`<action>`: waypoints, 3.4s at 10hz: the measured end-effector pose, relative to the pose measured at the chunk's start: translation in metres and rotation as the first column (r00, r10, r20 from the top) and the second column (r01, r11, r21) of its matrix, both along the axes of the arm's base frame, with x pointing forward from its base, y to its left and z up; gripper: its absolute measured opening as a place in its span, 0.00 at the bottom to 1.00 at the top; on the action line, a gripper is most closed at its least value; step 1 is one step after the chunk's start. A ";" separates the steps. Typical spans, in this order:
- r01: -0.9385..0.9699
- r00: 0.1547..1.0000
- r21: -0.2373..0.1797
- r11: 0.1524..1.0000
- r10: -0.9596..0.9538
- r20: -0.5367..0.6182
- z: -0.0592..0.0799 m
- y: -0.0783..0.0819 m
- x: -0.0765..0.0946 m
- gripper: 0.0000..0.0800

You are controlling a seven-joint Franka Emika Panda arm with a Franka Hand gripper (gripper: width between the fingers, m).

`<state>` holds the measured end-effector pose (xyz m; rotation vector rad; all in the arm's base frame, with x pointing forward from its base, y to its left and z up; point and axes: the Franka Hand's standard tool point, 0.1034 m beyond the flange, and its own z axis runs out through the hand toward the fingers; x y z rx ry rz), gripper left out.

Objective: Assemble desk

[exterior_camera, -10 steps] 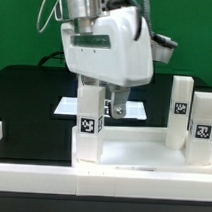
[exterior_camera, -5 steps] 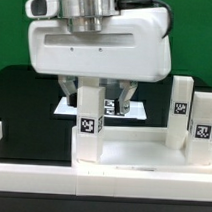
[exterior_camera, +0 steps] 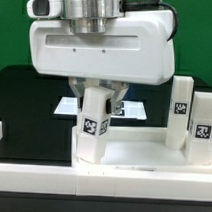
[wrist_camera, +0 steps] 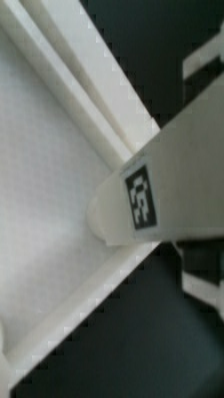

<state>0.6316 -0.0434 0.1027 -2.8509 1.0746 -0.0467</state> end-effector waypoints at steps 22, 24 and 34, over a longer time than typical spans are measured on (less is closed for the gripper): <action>-0.362 0.928 -0.058 0.930 0.366 0.076 0.002 -0.005 0.000 0.79; -0.245 0.966 -0.042 0.969 0.247 0.071 0.002 -0.006 0.000 0.36; 0.913 0.405 0.107 0.392 -0.901 -0.155 0.005 -0.002 0.002 0.36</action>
Offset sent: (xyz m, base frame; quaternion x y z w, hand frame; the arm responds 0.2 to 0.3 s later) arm -0.0051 -0.0051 -0.0047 0.0132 -0.0075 0.4841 0.8749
